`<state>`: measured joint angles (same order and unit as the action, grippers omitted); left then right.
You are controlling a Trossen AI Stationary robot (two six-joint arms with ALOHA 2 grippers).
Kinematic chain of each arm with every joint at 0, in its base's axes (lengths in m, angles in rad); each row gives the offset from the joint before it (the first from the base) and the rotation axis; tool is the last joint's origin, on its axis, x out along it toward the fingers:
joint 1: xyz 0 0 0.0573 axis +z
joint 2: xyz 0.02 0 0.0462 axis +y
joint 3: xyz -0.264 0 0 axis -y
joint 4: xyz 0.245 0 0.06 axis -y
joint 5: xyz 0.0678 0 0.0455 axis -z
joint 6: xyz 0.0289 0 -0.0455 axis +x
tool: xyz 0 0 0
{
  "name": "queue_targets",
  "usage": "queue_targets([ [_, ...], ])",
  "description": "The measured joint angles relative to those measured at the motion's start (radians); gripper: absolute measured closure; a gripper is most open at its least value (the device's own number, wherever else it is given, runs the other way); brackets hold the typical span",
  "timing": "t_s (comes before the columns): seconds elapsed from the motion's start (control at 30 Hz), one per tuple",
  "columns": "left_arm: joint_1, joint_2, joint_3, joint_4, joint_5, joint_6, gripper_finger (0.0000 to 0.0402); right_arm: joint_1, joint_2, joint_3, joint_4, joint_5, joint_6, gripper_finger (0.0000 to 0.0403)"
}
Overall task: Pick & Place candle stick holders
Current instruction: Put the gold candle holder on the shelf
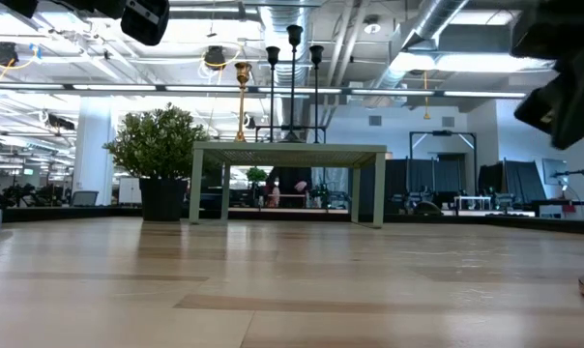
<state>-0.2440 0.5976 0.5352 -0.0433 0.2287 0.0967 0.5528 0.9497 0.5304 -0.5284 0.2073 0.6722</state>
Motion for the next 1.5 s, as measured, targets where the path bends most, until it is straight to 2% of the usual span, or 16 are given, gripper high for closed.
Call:
queue_targets([
  [0.3,0.000,0.000,0.000,0.000,0.000,0.001,0.0394,0.140,0.032,0.002,0.216,0.001,0.018,0.0383],
  [0.43,0.000,0.000,0.000,0.000,0.000,0.002,0.0396,0.195,0.078,0.002,0.238,0.015,0.048,0.0399],
  [0.6,0.000,0.000,0.000,0.000,0.000,0.003,0.0393,0.244,0.178,0.001,0.270,0.063,0.123,0.0398],
  [0.83,0.000,0.009,-0.001,0.000,0.000,0.001,0.0392,0.273,0.377,0.001,0.523,0.054,0.108,0.0394],
  [0.93,0.000,0.014,-0.001,-0.001,0.000,0.000,0.0392,0.271,0.452,0.001,0.615,0.036,0.122,0.0378],
  [1.2,0.000,0.014,-0.001,0.000,0.000,0.000,0.0392,0.254,0.584,0.001,0.888,0.026,0.134,0.0295],
  [1.5,0.000,0.016,-0.001,0.000,0.000,0.001,0.0392,0.229,0.665,0.022,0.950,0.023,0.157,0.0194],
])
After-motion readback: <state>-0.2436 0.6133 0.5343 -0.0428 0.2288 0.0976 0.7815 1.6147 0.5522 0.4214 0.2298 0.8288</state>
